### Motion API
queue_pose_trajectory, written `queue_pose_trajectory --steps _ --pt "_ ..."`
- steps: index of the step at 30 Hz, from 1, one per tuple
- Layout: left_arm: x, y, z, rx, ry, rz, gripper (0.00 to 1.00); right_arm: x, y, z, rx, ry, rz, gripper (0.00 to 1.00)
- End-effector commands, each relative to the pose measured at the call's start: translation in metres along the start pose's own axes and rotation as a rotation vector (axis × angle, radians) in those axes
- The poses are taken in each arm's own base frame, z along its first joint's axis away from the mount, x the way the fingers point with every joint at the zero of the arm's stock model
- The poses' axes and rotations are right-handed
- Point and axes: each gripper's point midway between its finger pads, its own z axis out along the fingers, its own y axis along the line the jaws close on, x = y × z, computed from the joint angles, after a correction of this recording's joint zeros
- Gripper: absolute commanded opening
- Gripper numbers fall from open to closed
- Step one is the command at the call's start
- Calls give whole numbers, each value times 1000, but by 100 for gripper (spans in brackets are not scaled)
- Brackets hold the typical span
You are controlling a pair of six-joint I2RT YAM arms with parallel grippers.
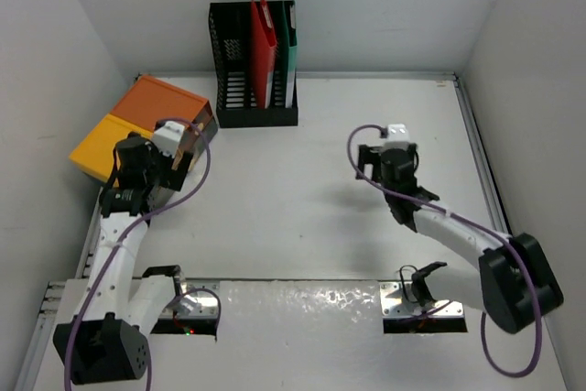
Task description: Organize the desk
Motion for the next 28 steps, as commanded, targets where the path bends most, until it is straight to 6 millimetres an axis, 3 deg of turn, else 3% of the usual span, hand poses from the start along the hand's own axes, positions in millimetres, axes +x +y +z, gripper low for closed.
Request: queue_pose_trajectory --steps 1,3,5,6,8,10,19,28 --pt "11 -5 -5 -4 -15 0 100 67 -68 -34 278 175 161 99" --pt "17 -14 -9 32 -22 13 100 62 -93 -52 388 126 143 99" --pt "29 -23 -8 52 -11 8 100 75 -110 -67 472 139 128 99" --pt "34 -30 -7 71 -13 2 100 70 -114 -74 492 111 155 99" --pt "38 -36 -5 89 -19 -10 100 79 -125 -88 568 126 189 99" --pt "42 -45 -3 129 -17 -8 100 79 -128 -97 589 113 245 99" --pt "56 -59 -3 170 -32 38 100 120 -125 -117 568 186 306 99" --pt "56 -61 -1 182 -36 43 99 120 -116 -110 477 122 299 99"
